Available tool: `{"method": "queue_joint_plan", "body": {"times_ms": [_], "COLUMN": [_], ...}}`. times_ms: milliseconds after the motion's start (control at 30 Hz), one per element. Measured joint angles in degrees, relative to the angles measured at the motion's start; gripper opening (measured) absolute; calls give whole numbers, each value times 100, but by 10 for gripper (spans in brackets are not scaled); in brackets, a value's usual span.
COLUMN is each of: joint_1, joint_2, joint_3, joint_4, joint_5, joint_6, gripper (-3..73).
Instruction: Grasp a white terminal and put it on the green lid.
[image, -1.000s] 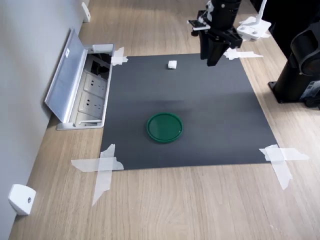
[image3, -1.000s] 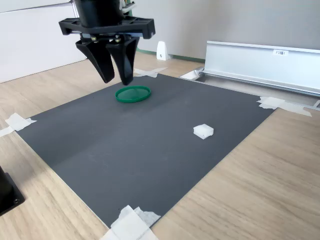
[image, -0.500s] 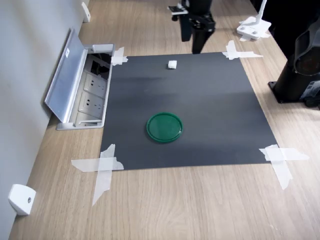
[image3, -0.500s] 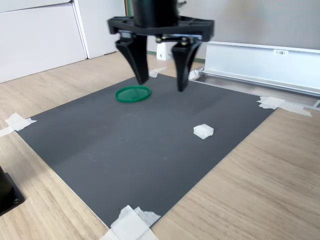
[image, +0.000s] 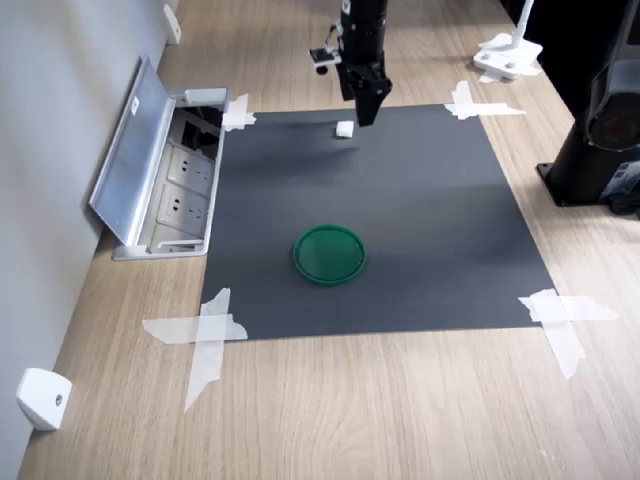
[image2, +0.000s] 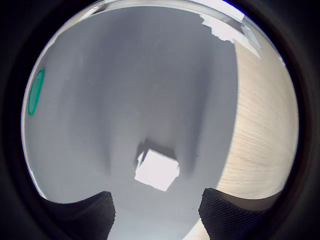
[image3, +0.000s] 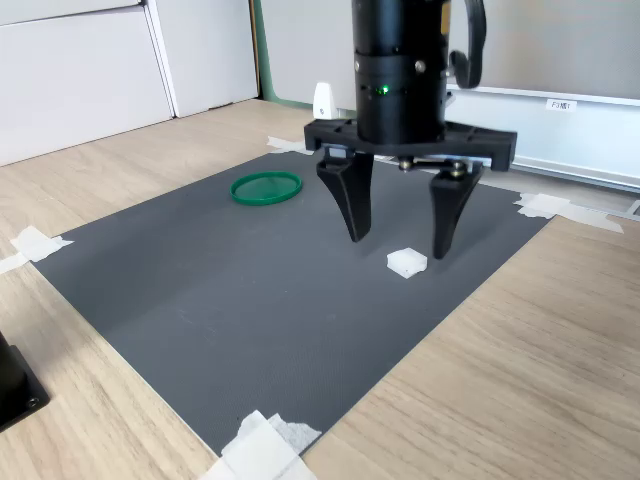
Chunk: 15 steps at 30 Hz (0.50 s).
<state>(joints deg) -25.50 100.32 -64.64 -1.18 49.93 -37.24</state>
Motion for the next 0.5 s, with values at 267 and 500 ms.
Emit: {"method": "queue_joint_plan", "body": {"times_ms": [267,500], "joint_1": [0,0], "joint_2": [305,452], "joint_3": [-2,-45], "joint_4": [309,367], "joint_5": [-295,-321], "joint_6": [-301,-365], "gripper": [722,685]}}
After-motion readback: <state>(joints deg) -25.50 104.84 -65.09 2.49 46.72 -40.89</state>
